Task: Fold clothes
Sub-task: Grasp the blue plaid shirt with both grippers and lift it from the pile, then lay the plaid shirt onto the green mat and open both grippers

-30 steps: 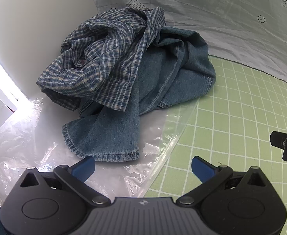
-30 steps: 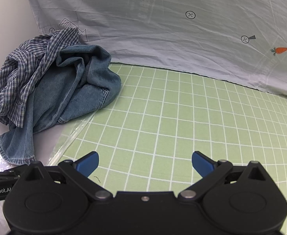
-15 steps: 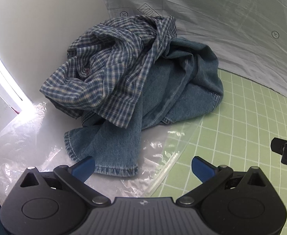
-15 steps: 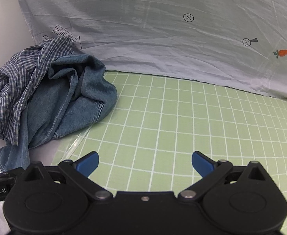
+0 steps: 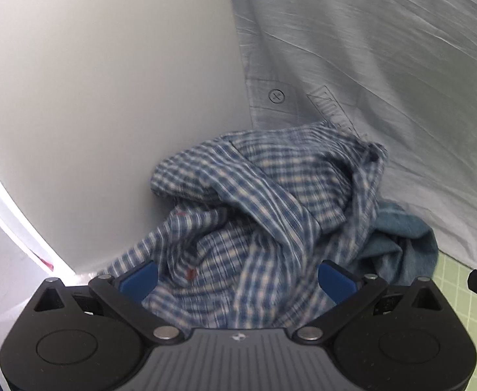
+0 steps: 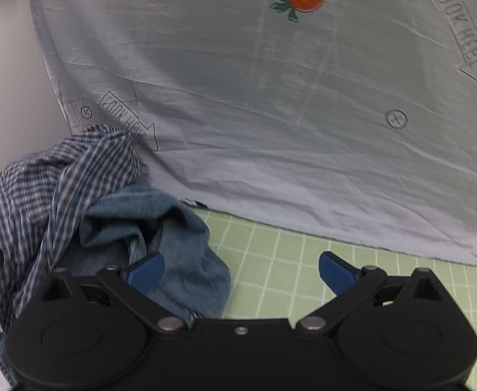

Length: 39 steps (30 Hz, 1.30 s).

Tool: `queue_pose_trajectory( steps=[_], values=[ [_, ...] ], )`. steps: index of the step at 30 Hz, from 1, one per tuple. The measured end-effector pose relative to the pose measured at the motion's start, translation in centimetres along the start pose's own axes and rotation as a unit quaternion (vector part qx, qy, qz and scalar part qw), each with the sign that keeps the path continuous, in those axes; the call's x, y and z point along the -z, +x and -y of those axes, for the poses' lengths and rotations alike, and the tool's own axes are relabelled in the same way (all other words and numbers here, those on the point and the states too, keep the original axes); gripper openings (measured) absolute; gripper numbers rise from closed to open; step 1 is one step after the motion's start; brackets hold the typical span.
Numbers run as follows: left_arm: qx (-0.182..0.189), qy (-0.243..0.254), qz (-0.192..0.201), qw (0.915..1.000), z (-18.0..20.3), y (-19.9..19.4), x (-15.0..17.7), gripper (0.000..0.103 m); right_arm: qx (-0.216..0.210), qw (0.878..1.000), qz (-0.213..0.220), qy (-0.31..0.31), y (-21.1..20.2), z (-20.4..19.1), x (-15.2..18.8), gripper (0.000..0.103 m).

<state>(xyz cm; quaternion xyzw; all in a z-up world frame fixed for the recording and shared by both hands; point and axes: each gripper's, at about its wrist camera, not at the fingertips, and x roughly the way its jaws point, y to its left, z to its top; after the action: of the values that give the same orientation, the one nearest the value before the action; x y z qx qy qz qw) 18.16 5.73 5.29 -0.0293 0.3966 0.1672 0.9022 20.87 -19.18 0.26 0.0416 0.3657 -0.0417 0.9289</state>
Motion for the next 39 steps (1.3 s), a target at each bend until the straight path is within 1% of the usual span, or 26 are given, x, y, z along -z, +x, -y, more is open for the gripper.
queue_pose_trajectory(
  steps=[2,4,7,10,12,13,14,15,16,17,18,20,21,23,25,28,31,34,36,39],
  values=[
    [-0.007,-0.016,0.004,0.9998,-0.9,2.0,-1.6,0.103,-0.020,1.000,0.009,0.001,1.9,-1.5,-2.2,0.102],
    [0.006,-0.032,0.002,0.9995,-1.7,3.9,-2.9,0.103,-0.042,0.999,0.019,0.003,3.9,-3.2,-4.4,0.102],
    [0.028,-0.052,-0.005,0.9983,-2.8,6.6,-4.1,0.102,-0.090,0.995,0.030,-0.010,6.7,-6.4,-6.6,0.102],
    [0.053,-0.060,-0.013,0.9967,-3.1,8.2,-4.1,0.093,-0.123,0.992,0.015,-0.031,9.1,-9.4,-7.7,0.099],
    [0.068,-0.067,-0.012,0.9954,-3.1,8.4,-4.0,0.082,-0.129,0.990,0.000,-0.052,10.3,-11.0,-7.5,0.089],
    [0.075,-0.070,-0.011,0.9947,-3.1,8.5,-3.9,0.078,-0.131,0.990,-0.004,-0.061,10.6,-11.5,-7.3,0.085],
    [0.082,-0.069,-0.011,0.9942,-2.9,8.6,-3.8,0.070,-0.134,0.989,-0.007,-0.066,10.7,-11.7,-7.0,0.077],
    [0.090,-0.066,-0.009,0.9937,-2.8,8.6,-3.8,0.060,-0.138,0.988,-0.011,-0.069,10.7,-11.8,-6.7,0.062],
    [0.096,-0.059,-0.007,0.9936,-2.5,8.4,-3.8,0.055,-0.143,0.987,-0.014,-0.073,10.7,-11.8,-6.3,0.050],
    [0.102,-0.052,-0.004,0.9935,-2.3,8.3,-3.8,0.047,-0.143,0.987,-0.009,-0.078,10.4,-11.8,-6.0,0.027],
    [0.102,-0.047,-0.001,0.9937,-2.1,7.9,-3.7,0.038,-0.141,0.986,-0.001,-0.085,10.0,-11.6,-5.7,0.016],
    [0.100,-0.047,0.006,0.9939,-2.0,7.1,-3.7,0.025,-0.134,0.985,0.021,-0.103,8.9,-11.1,-5.2,0.004],
    [0.102,-0.048,0.009,0.9936,-2.0,6.5,-3.6,0.020,-0.129,0.985,0.032,-0.106,8.2,-10.5,-5.0,0.003],
    [0.112,-0.050,0.018,0.9923,-1.9,5.1,-3.4,0.016,-0.124,0.986,0.050,-0.102,6.4,-9.2,-4.5,0.002],
    [0.121,-0.042,0.032,0.9913,-1.4,3.3,-3.2,0.015,-0.113,0.987,0.067,-0.094,4.5,-7.5,-3.9,0.002],
    [0.141,-0.016,0.049,0.9887,-0.2,0.1,-2.4,0.014,-0.089,0.987,0.097,-0.090,0.6,-5.0,-2.0,0.002],
    [0.174,0.007,0.050,0.9835,1.8,-3.1,-0.9,0.013,-0.053,0.989,0.118,-0.077,-3.3,-1.9,0.3,0.002],
    [0.207,0.038,0.050,0.9763,4.6,-6.6,1.3,0.013,-0.012,0.990,0.131,-0.046,-7.6,2.4,3.1,0.002],
    [0.233,0.059,0.045,0.9696,6.7,-9.0,3.0,0.013,0.022,0.990,0.139,-0.024,-10.3,5.7,5.1,0.002],
    [0.279,0.097,0.027,0.9550,10.9,-12.4,7.0,0.013,0.081,0.986,0.145,0.020,-14.7,11.4,8.3,0.002]
  ],
)
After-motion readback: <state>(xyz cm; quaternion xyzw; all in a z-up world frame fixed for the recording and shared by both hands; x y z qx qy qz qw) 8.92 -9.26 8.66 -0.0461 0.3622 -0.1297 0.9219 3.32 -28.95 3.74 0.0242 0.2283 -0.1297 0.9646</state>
